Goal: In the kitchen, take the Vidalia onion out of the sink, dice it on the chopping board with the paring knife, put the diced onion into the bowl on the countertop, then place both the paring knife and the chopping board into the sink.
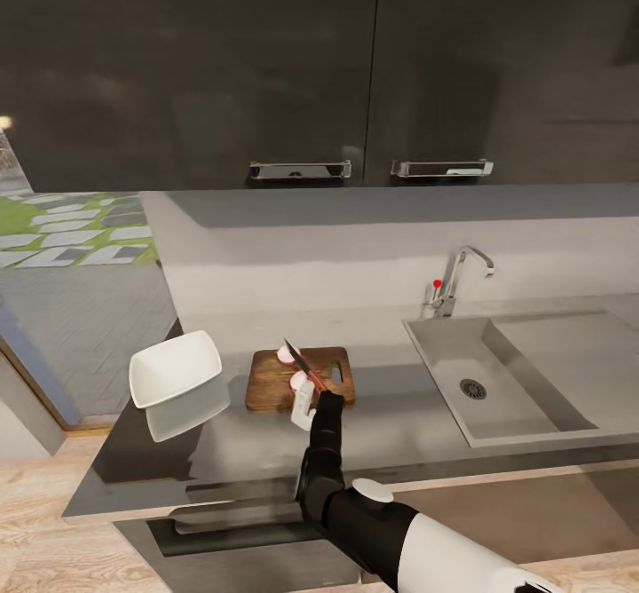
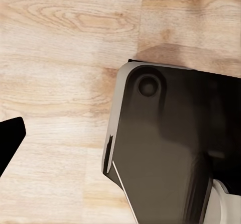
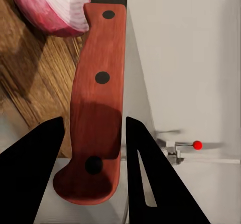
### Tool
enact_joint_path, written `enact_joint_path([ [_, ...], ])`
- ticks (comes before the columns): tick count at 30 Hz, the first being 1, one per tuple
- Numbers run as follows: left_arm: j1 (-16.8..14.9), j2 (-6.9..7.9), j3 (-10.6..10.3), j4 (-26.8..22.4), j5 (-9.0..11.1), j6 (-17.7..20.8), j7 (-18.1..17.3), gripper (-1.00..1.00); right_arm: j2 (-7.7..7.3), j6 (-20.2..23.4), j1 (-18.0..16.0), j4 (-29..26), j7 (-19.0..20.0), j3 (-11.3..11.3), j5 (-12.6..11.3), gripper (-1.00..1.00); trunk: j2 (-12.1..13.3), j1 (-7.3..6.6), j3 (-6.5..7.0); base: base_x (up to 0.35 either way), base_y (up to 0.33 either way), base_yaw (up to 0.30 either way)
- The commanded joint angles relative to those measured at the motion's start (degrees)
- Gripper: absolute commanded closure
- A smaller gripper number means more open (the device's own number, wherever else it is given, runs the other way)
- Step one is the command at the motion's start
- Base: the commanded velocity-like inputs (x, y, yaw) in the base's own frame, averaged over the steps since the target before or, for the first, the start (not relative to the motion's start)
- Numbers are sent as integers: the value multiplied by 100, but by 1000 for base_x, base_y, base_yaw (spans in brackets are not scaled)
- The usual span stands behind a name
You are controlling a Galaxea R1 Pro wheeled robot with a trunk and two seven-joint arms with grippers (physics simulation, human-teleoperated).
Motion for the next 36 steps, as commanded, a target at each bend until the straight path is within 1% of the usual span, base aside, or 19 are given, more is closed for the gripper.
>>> enact_joint_path([
  [1,2,3,-7,-6,60,-3,-29,-100,0,31,-10,36,-25,23,-5,100,-12,4,-11,0,0,0],
  [3,2,3,-7,-6,60,-3,-29,-100,0,15,-10,185,-21,23,-5,100,-12,4,-11,0,0,0],
  [4,2,3,-7,-6,60,-3,-29,-100,0,-309,-10,517,-34,29,3,100,-12,4,-11,0,0,0],
  [18,2,3,-7,-6,60,-3,-29,-100,0,-323,-10,466,-60,21,18,100,-12,4,-11,0,0,0],
  [20,2,3,-7,-6,60,-3,-29,-100,0,-423,-10,379,-85,-15,30,100,-12,4,-11,0,0,0],
  [21,2,0,-7,-6,60,-3,-29,-100,0,-498,-10,229,-95,-119,34,100,-12,4,-11,0,0,0],
  [23,2,1,-7,-6,60,-3,-29,-100,0,-554,-10,-239,-103,-677,37,100,-12,4,-11,0,0,0],
  [25,2,2,-7,-6,60,-3,-29,-100,0,-581,-10,-956,-76,-1786,32,100,-12,4,-11,0,0,0],
  [26,2,3,-7,-6,60,-3,-29,-100,0,-584,-10,-1312,-50,-2269,28,100,-12,4,-11,0,0,0],
  [27,2,3,-7,-6,60,-3,-29,-100,0,-582,-10,-1624,20,-2664,21,100,-12,4,-11,0,0,0],
  [28,2,3,-7,-6,60,-3,-29,-100,0,-582,-10,-1798,115,-2906,18,100,-12,4,-11,0,0,0],
  [29,2,4,-7,-3,60,-3,-29,-100,0,-579,-10,-2030,351,-3271,15,100,-12,4,-11,0,0,0],
  [30,2,4,-7,-2,60,-3,-29,-100,0,-571,-10,-2234,706,-3654,12,100,-12,4,-11,0,0,0],
  [31,2,4,-7,-2,60,-3,-29,-100,0,-563,-10,-2345,1003,-3921,9,100,-12,4,-11,0,0,0],
  [32,2,4,-7,1,60,-3,-29,-100,-13,-553,-10,-2451,1510,-4316,9,100,-12,4,-11,0,0,0],
  [33,2,2,-7,1,60,-3,-29,-100,-60,-547,-10,-2492,1854,-4557,10,100,-12,4,-11,0,0,0],
  [34,2,3,-7,5,60,-3,-29,-100,-169,-542,-10,-2532,2476,-4972,11,100,-12,4,-11,0,-53,0],
  [35,2,3,-7,13,60,-3,-29,-100,-239,-540,-10,-2542,2739,-5146,11,100,-12,4,-11,0,-97,0],
  [36,2,3,-7,25,60,-3,-29,-100,-362,-539,-10,-2549,3090,-5381,10,100,-12,4,-11,0,-171,0],
])
